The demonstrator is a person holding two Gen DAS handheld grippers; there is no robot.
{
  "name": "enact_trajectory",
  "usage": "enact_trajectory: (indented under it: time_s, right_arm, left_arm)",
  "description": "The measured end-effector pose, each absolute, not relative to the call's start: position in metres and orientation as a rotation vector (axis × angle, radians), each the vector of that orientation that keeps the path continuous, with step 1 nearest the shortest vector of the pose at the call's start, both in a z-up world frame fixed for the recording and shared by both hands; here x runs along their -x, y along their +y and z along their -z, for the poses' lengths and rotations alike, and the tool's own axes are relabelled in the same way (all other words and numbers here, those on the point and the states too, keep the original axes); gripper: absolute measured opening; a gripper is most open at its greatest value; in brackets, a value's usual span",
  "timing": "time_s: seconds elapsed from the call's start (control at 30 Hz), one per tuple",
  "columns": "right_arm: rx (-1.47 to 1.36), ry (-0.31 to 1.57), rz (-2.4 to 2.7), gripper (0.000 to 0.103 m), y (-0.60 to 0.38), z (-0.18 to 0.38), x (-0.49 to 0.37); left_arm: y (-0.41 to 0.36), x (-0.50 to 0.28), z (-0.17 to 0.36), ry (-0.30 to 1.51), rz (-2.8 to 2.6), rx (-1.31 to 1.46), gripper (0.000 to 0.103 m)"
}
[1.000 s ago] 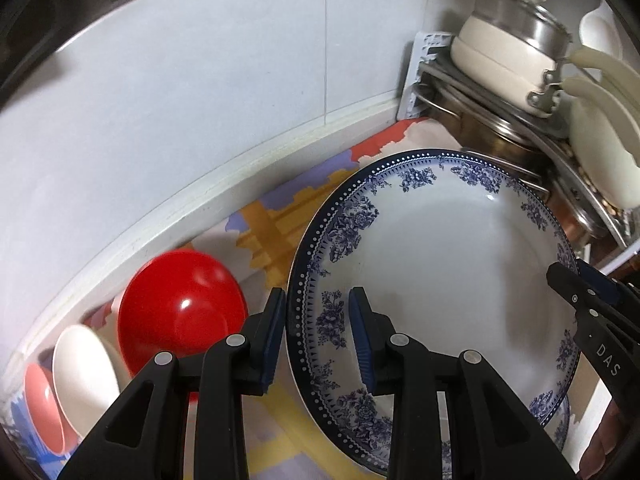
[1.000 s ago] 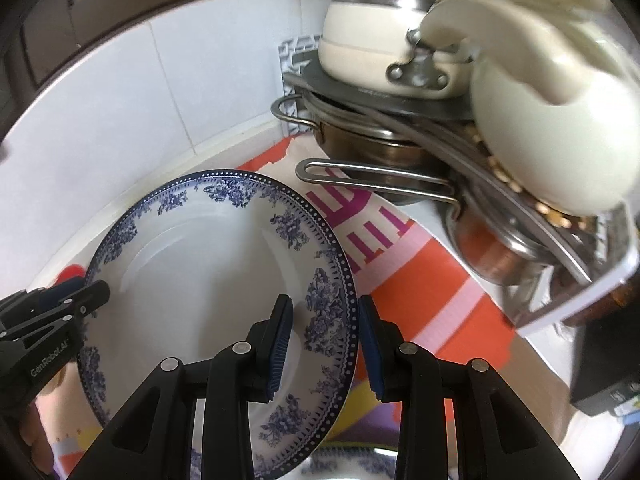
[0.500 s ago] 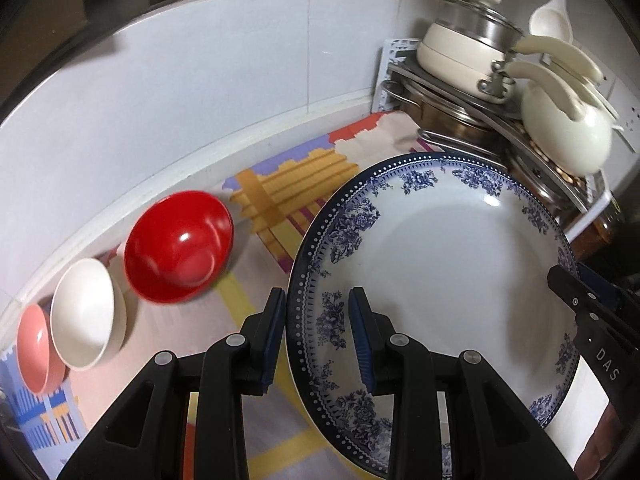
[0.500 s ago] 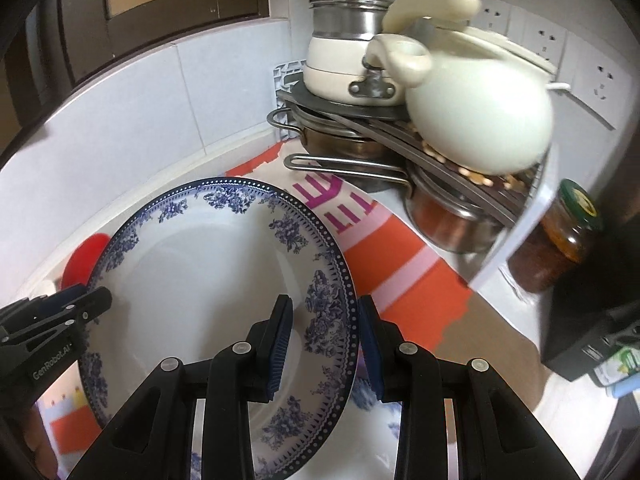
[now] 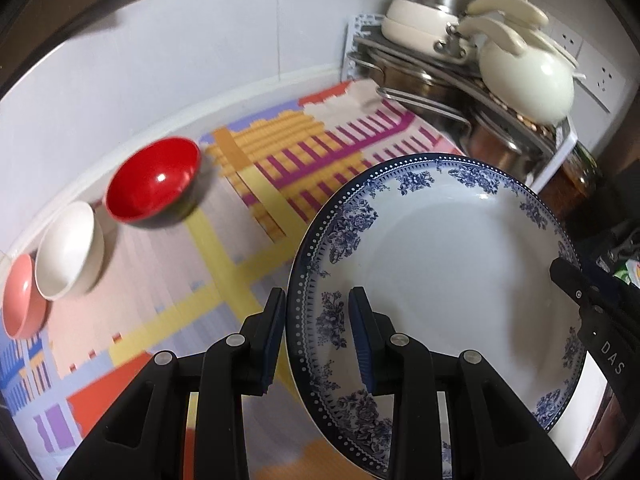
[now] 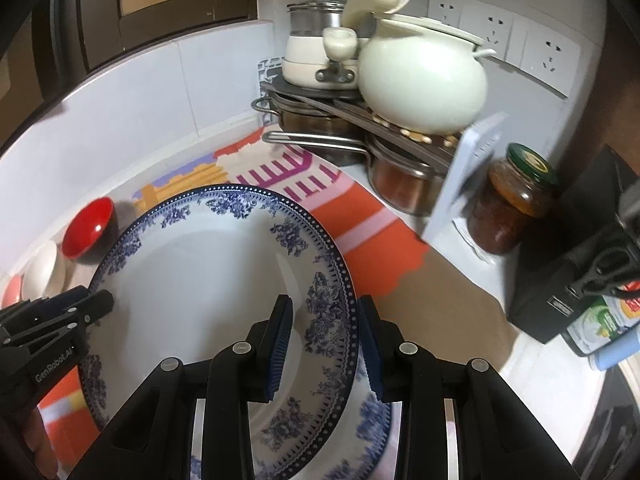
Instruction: Organize plates and bowls
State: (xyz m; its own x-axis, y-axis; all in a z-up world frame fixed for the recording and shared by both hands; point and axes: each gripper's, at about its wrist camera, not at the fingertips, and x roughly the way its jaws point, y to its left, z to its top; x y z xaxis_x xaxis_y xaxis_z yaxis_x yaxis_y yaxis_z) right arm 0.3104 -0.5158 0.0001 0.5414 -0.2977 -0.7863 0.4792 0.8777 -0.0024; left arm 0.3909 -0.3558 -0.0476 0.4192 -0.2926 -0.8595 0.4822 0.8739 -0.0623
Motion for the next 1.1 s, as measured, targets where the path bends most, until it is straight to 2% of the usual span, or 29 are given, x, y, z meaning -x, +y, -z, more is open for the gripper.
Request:
enact_trajectory:
  time_s: [0.47, 1.1]
  right_arm:
    - [-0.261, 0.966, 0.458, 0.035, -0.535, 0.043, -0.276]
    - [-0.271, 1.044, 0.429, 0.035, -0.544, 0.080, -0.274]
  left_arm:
    - [-0.373, -0.358, 0.082, 1.075, 0.464, -0.244, 0.032]
    - [-0.383, -0.347, 0.109, 1.123, 0.429, -0.303, 0.033]
